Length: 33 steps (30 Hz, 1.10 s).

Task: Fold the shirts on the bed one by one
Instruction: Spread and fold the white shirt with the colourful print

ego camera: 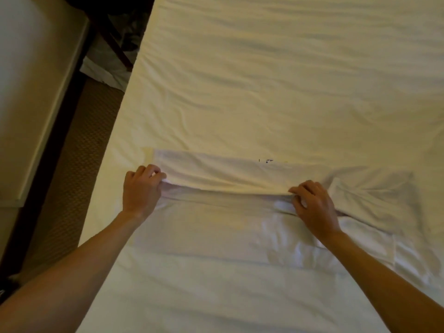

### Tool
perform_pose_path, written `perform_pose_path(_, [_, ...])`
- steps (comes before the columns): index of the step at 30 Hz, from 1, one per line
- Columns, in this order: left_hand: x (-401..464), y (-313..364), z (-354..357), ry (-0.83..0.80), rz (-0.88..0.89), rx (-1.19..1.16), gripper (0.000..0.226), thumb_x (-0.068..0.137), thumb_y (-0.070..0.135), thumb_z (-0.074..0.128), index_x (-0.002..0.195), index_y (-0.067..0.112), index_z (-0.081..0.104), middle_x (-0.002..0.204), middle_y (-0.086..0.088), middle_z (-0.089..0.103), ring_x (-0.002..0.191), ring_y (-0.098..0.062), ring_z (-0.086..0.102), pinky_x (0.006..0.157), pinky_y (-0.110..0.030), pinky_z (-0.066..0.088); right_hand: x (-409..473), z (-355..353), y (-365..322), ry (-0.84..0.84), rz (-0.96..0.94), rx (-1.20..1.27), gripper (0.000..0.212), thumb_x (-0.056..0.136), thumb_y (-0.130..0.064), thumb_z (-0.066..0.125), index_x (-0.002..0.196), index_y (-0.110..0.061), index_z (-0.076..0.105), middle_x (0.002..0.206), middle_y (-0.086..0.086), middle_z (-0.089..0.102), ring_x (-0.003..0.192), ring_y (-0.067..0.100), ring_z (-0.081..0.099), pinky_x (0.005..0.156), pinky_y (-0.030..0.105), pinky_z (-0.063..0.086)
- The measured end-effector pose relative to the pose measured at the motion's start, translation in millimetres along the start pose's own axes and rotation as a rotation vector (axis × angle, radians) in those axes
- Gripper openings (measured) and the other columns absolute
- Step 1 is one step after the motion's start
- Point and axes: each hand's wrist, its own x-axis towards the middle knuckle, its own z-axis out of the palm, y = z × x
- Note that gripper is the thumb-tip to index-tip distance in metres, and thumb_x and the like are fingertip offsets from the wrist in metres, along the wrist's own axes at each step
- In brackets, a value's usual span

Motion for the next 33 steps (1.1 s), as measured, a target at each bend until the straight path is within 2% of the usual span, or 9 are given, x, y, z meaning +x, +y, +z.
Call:
perform_pose_path(3, [-4.8, -7.8, -2.8, 0.065, -0.011, -0.068, 0.019, 0.077, 0.001, 0.068, 0.088, 0.013, 0.076, 0.094, -0.008, 0.067, 0.079, -0.036, 0.061, 0.062, -0.040, 0.040, -4.6, -1.6, -2.8, 0.088, -0.017, -0.006, 0.013, 0.081, -0.002, 0.062, 0.090, -0.004, 0.071, 0.083, 0.010, 0.060, 0.075, 0.032, 0.056, 0.064, 0.042, 0.047])
perform_pose_path(10, [-23.6, -8.7, 7.5, -0.126, -0.118, -0.106, 0.029, 0.073, -0.004, 0.079, 0.098, 0.010, 0.079, 0.104, -0.011, 0.069, 0.087, -0.039, 0.063, 0.065, -0.045, 0.052, -19.8, 13.5, -8.4, -0.143, 0.027, -0.120, 0.022, 0.075, -0.001, 0.073, 0.096, -0.008, 0.072, 0.091, 0.010, 0.064, 0.081, 0.037, 0.060, 0.068, 0.042, 0.045])
perform_pose_path(15, [-25.2, 37.8, 2.9, -0.363, -0.428, 0.111, 0.055, 0.087, 0.021, 0.067, 0.139, 0.022, 0.050, 0.149, -0.011, 0.037, 0.135, -0.036, 0.034, 0.102, -0.050, 0.033, -26.0, 14.0, -17.8, -0.114, 0.059, -0.065, 0.035, 0.071, -0.010, 0.058, 0.103, -0.008, 0.071, 0.101, 0.010, 0.064, 0.090, 0.038, 0.061, 0.077, 0.044, 0.048])
perform_pose_path(17, [-25.6, 83.2, -0.7, -0.354, -0.373, 0.023, 0.072, 0.082, 0.017, 0.067, 0.148, 0.016, 0.038, 0.155, -0.016, 0.029, 0.144, -0.040, 0.024, 0.112, -0.052, 0.026, -31.4, 7.9, -20.9, -0.064, 0.057, -0.002, 0.042, 0.070, -0.004, 0.059, 0.110, -0.006, 0.069, 0.114, 0.014, 0.063, 0.102, 0.038, 0.060, 0.089, 0.047, 0.048])
perform_pose_path(19, [-27.1, 144.0, -5.1, -0.263, -0.163, -0.335, 0.063, 0.073, 0.005, 0.067, 0.135, 0.009, 0.055, 0.143, -0.016, 0.048, 0.136, -0.037, 0.042, 0.109, -0.047, 0.036, -39.3, -2.6, -14.8, 0.027, 0.094, 0.032, 0.045, 0.070, 0.000, 0.060, 0.113, -0.005, 0.067, 0.123, 0.017, 0.059, 0.112, 0.038, 0.056, 0.097, 0.048, 0.046])
perform_pose_path(24, [-19.5, 275.8, 1.4, -0.376, -0.015, -0.839, 0.039, 0.078, 0.004, 0.062, 0.116, 0.013, 0.069, 0.115, -0.004, 0.067, 0.110, -0.022, 0.060, 0.095, -0.030, 0.047, -63.7, -39.3, 40.9, 0.237, 0.514, -0.021, 0.059, 0.070, -0.003, 0.065, 0.129, -0.004, 0.057, 0.139, 0.020, 0.048, 0.127, 0.040, 0.044, 0.103, 0.051, 0.038])
perform_pose_path(29, [10.7, 338.9, 22.0, -0.498, -0.121, -0.928, 0.048, 0.086, 0.010, 0.064, 0.133, 0.007, 0.056, 0.132, -0.012, 0.057, 0.123, -0.029, 0.053, 0.104, -0.033, 0.041, -73.5, -67.0, 97.0, 0.000, 1.043, -0.053, 0.086, 0.074, -0.041, 0.079, 0.145, -0.015, 0.038, 0.145, 0.015, 0.042, 0.132, 0.039, 0.037, 0.102, 0.055, 0.033])
perform_pose_path(31, [24.3, 353.5, 28.4, -0.583, -0.140, -0.820, 0.056, 0.090, 0.025, 0.065, 0.142, 0.013, 0.047, 0.140, -0.007, 0.052, 0.130, -0.029, 0.045, 0.107, -0.039, 0.037, -75.8, -71.2, 110.9, -0.051, 1.094, 0.064, 0.067, 0.079, -0.043, 0.076, 0.133, -0.013, 0.049, 0.131, 0.015, 0.055, 0.125, 0.039, 0.047, 0.101, 0.054, 0.036])
perform_pose_path(33, [39.5, 363.2, 35.1, -0.646, -0.200, -0.724, 0.053, 0.090, 0.041, 0.065, 0.137, 0.024, 0.049, 0.129, 0.002, 0.060, 0.126, -0.027, 0.049, 0.102, -0.044, 0.035, -78.8, -77.6, 118.4, 0.003, 1.024, 0.143, 0.029, 0.085, -0.035, 0.073, 0.098, -0.011, 0.062, 0.095, 0.014, 0.065, 0.099, 0.040, 0.060, 0.086, 0.049, 0.043])
